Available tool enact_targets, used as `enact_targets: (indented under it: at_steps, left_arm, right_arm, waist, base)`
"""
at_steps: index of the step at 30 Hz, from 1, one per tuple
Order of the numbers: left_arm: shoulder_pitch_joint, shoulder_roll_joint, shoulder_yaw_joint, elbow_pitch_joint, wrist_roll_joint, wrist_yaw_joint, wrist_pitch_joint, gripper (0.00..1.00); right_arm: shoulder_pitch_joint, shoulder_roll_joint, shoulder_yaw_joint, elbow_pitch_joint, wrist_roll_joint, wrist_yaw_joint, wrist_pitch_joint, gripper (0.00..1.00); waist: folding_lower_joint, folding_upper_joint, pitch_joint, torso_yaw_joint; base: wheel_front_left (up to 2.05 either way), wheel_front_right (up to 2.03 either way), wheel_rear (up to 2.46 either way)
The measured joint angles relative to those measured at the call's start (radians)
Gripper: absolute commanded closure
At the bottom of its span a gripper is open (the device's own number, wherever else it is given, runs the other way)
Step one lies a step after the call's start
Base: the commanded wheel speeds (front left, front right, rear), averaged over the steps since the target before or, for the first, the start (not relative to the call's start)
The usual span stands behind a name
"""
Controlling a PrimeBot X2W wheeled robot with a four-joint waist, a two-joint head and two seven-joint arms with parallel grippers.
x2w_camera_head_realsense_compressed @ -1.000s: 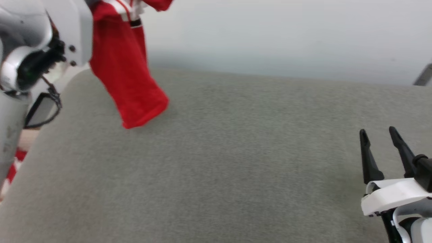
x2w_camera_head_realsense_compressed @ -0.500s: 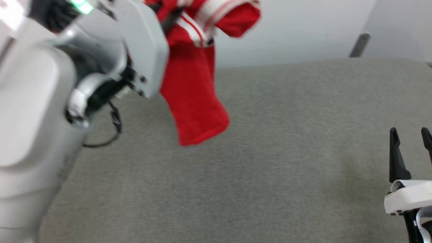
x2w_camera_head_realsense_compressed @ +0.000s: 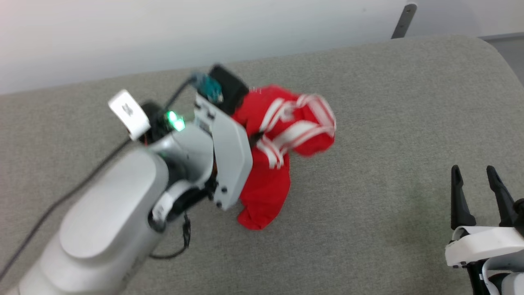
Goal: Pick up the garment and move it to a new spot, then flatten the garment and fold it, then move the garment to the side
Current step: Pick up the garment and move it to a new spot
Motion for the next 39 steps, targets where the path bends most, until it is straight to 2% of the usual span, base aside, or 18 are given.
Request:
enact_targets:
  at_steps: [6, 16, 18, 21, 23, 25, 26, 27, 28, 29, 36, 39]
  left_arm:
    - [0.110, -0.010, -0.021, 0.069, -0.034, -0.005, -0.045, 1.00]
    - [0.211, -0.043, -0.063, 0.245, -0.060, -0.061, -0.125, 0.98]
    - [0.215, -0.050, -0.069, 0.286, -0.059, -0.071, -0.148, 0.80]
    - [0.221, -0.065, -0.076, 0.337, -0.065, -0.081, -0.169, 0.74]
    - [0.221, -0.076, -0.077, 0.366, -0.065, -0.088, -0.187, 0.59]
    - [0.221, -0.080, -0.085, 0.388, -0.065, -0.096, -0.194, 0.53]
    - [0.220, -0.081, -0.087, 0.394, -0.066, -0.098, -0.196, 0.30]
    - [0.219, -0.081, -0.089, 0.399, -0.066, -0.102, -0.197, 0.16]
    - [0.217, -0.082, -0.090, 0.403, -0.067, -0.103, -0.202, 0.05]
    - [0.214, -0.083, -0.091, 0.406, -0.066, -0.103, -0.206, 0.00]
    - [0.212, -0.070, -0.089, 0.349, -0.069, -0.109, -0.220, 0.00]
    - [0.221, -0.058, -0.066, 0.303, -0.079, -0.096, -0.245, 0.00]
  right_arm:
    - [-0.008, 0.010, 0.031, 0.033, 0.003, 0.000, -0.017, 0.00]
    - [-0.019, 0.014, 0.061, 0.073, 0.017, 0.000, -0.027, 0.00]
    - [-0.019, 0.015, 0.066, 0.079, 0.018, 0.000, -0.026, 0.00]
    - [-0.019, 0.015, 0.072, 0.084, 0.020, 0.000, -0.026, 0.00]
    - [-0.019, 0.015, 0.074, 0.088, 0.020, 0.000, -0.026, 0.00]
    - [-0.019, 0.014, 0.077, 0.091, 0.020, 0.000, -0.026, 0.00]
    - [-0.019, 0.014, 0.078, 0.092, 0.020, 0.000, -0.024, 0.00]
    - [-0.018, 0.013, 0.078, 0.092, 0.020, 0.000, -0.021, 0.00]
    - [-0.017, 0.012, 0.078, 0.093, 0.020, 0.000, -0.019, 0.00]
    - [-0.014, 0.010, 0.077, 0.093, 0.020, 0.000, -0.017, 0.00]
    - [0.028, -0.007, 0.073, 0.085, 0.028, 0.000, 0.001, 0.00]
    - [0.045, -0.010, 0.072, 0.073, 0.032, 0.000, 0.010, 0.00]
  waist:
    - [0.0000, 0.0000, 0.003, -0.021]
    - [0.0000, 0.0000, -0.005, -0.042]
    - [0.0000, 0.0000, -0.010, -0.044]
    - [0.0001, 0.0000, -0.018, -0.045]
    - [0.0000, 0.0000, -0.026, -0.044]
    - [0.0000, 0.0000, -0.035, -0.041]
    - [0.0000, 0.0000, -0.040, -0.038]
    - [0.0000, 0.0000, -0.046, -0.036]
    - [0.0000, 0.0000, -0.051, -0.032]
    - [0.0000, 0.0000, -0.058, -0.029]
    - [0.0000, 0.0000, -0.108, 0.014]
    - [0.0000, 0.0000, -0.132, 0.039]
  base:
    - [0.00, 0.00, 0.00]
    - [0.00, 0.00, 0.00]
    - [0.00, 0.00, 0.00]
    - [0.00, 0.00, 0.00]
    - [0.00, 0.00, 0.00]
    - [0.00, 0.00, 0.00]
    - [0.00, 0.00, 0.00]
    - [0.00, 0.00, 0.00]
    - [0.00, 0.00, 0.00]
    - [0.00, 0.00, 0.00]
    - [0.00, 0.00, 0.00]
    - [0.00, 0.00, 0.00]
